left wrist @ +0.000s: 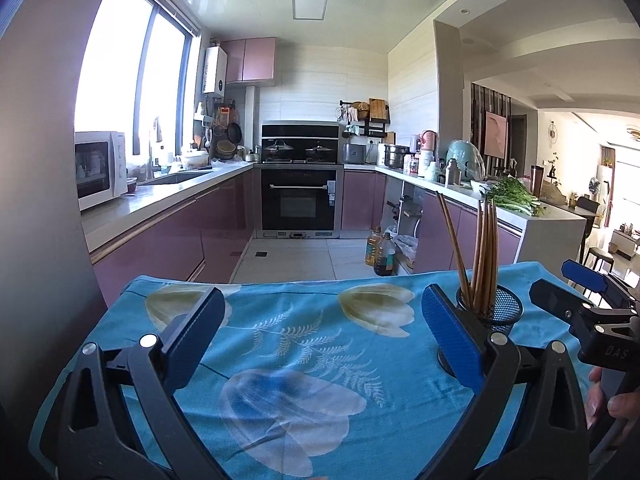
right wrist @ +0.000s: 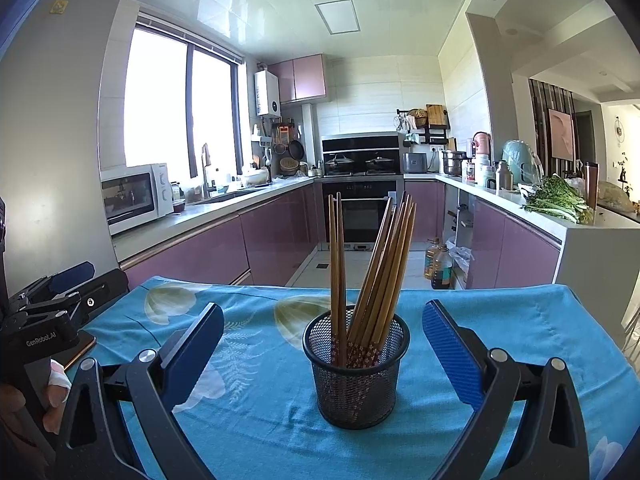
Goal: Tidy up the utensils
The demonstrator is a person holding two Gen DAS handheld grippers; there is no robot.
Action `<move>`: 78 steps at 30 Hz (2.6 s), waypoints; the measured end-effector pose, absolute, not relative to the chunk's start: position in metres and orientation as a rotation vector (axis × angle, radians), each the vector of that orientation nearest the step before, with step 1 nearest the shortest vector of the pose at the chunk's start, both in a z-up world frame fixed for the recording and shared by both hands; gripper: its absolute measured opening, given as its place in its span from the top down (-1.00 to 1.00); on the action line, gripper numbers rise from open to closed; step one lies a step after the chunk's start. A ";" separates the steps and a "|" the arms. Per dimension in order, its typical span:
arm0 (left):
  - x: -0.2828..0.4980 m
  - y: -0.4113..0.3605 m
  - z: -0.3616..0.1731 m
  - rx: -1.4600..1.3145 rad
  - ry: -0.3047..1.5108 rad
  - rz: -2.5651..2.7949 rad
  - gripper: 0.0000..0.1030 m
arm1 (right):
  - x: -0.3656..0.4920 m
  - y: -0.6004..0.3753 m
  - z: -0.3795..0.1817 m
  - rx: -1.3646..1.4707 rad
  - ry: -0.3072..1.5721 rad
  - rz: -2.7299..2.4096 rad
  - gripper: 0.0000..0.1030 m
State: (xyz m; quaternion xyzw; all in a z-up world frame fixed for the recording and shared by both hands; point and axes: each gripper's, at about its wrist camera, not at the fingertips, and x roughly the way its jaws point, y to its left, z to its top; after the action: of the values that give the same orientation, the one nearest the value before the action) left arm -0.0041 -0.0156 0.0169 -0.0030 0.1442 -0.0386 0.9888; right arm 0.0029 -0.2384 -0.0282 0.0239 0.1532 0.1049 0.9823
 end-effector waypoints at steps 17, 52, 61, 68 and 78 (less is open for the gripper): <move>-0.005 -0.019 0.016 0.003 0.284 -0.053 -0.89 | -0.001 -0.239 -0.028 0.046 0.298 0.205 -0.87; -0.004 -0.025 0.008 0.024 0.242 -0.006 -0.89 | 0.001 -0.240 -0.031 0.053 0.264 0.171 -0.87; -0.004 -0.024 0.007 0.019 0.240 -0.006 -0.89 | 0.000 -0.243 -0.031 0.058 0.253 0.162 -0.87; -0.004 -0.025 0.007 0.020 0.241 -0.006 -0.89 | -0.001 -0.242 -0.032 0.057 0.248 0.167 -0.87; -0.003 -0.024 0.007 0.021 0.240 -0.004 -0.89 | -0.001 -0.243 -0.031 0.057 0.246 0.169 -0.87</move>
State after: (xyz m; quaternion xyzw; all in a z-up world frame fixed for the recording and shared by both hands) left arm -0.0032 -0.0243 0.0066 0.0104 0.1197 -0.0018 0.9928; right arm -0.0010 -0.2425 -0.0313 0.0282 0.1227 0.0844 0.9884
